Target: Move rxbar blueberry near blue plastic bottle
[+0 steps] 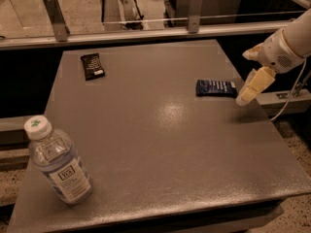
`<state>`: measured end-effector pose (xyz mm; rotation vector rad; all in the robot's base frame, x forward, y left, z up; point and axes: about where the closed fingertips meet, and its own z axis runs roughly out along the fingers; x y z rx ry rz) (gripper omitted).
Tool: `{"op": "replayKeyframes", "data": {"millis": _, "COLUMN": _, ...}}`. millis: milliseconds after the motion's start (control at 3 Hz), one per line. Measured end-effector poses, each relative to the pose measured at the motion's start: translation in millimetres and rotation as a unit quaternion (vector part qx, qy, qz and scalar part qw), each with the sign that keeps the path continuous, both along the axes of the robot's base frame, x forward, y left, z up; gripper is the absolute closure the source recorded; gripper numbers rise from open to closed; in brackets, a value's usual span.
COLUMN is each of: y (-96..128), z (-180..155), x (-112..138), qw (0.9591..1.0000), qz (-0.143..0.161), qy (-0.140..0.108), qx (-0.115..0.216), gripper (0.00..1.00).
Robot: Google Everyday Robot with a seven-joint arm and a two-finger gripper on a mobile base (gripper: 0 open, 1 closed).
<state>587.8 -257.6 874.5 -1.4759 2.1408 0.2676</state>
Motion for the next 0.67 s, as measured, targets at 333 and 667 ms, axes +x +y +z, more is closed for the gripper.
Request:
{"op": "replayKeyframes", "data": {"millis": 333, "y": 6, "z": -14, "x": 17, "qw": 0.9991, "qz": 0.004, "qy": 0.012, "qx": 0.042, "gripper": 0.00}}
{"op": "replayKeyframes", "data": {"millis": 667, "y": 17, "z": -26, "x": 30, "qw": 0.9971, "qz": 0.011, "qy": 0.022, "qx": 0.072, "gripper": 0.00}}
